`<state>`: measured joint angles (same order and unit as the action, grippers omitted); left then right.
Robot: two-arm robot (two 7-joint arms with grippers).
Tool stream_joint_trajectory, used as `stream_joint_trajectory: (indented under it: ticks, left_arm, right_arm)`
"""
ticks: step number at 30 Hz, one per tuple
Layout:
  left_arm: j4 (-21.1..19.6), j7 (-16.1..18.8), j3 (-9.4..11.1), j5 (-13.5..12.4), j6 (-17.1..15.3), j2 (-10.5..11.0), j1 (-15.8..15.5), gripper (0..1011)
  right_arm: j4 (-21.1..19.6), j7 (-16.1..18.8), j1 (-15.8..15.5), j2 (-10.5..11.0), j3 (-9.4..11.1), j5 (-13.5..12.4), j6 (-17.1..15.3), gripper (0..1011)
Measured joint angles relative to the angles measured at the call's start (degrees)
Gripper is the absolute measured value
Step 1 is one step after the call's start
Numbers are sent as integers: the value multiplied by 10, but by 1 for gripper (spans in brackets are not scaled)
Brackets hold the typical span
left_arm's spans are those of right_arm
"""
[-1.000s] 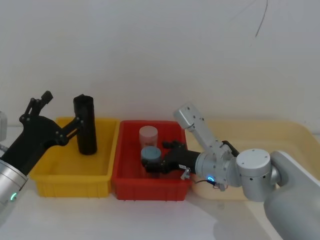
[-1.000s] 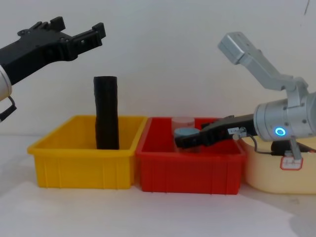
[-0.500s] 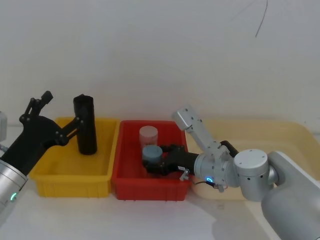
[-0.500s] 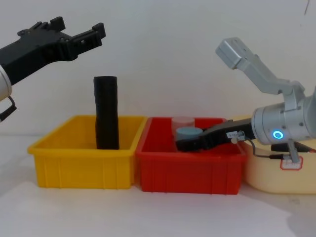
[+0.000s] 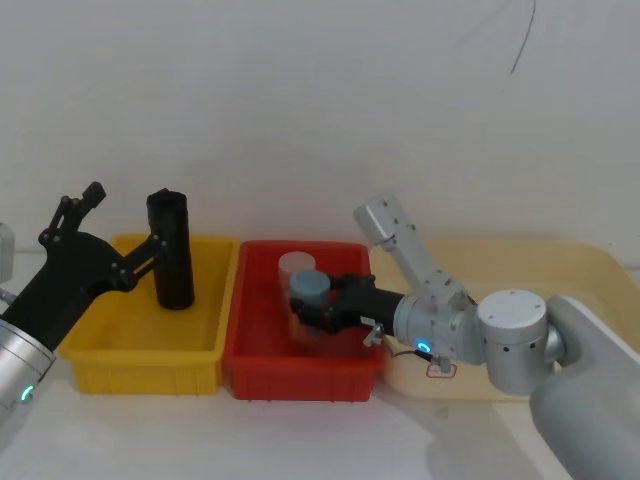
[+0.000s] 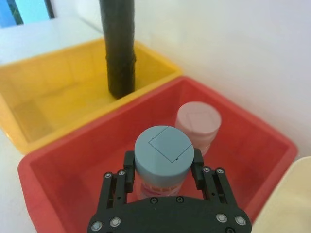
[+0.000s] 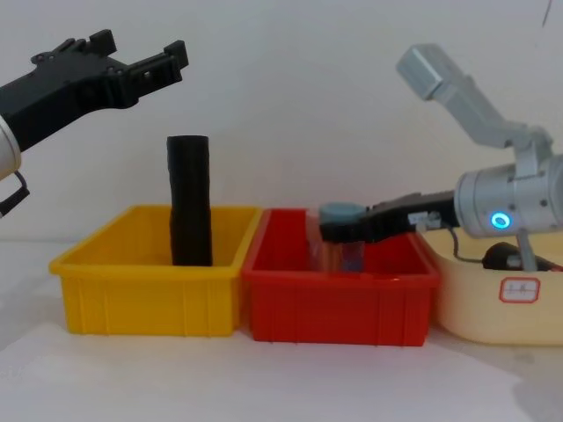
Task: Pick up the garbage bag with the one hand and transfer it to the other hand.
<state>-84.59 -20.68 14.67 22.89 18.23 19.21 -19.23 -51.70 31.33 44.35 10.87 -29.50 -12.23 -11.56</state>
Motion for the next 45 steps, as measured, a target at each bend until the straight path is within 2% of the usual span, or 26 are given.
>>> stream_joint_trajectory:
  ticks: [9,17,26,27,29,33,35,42,45]
  left_arm:
    - [0,0,0,0,0,0,0,1002]
    - [0,0,0,0,0,0,0,1002]
    - [0,0,0,0,0,0,0,1001]
    - [0,0,0,0,0,0,0,1002]
    - [0,0,0,0,0,0,0,1002]
    - [0,0,0,0,0,0,0,1001]
    - [0,0,0,0,0,0,0,1001]
    - [0,0,0,0,0,0,0,1002]
    - [0,0,0,0,0,0,0,1001]
  right_arm:
    - [-60,-21,-17,18,27,-16,1,675]
    - [-135,-50,-50,55,64,-30,-5,675]
    - [-212,-77,-111,100,97,-46,-38,675]
    - [-212,-77,-111,100,97,-46,-38,675]
    - [-234,-83,-133,114,106,-50,-49,675]
    - [-257,-90,-159,130,115,-54,-60,675]
    - [-265,-92,-168,135,118,-55,-64,709]
    - [-292,-102,-202,151,131,-57,-71,919]
    - [-298,-104,-209,153,134,-58,-70,962]
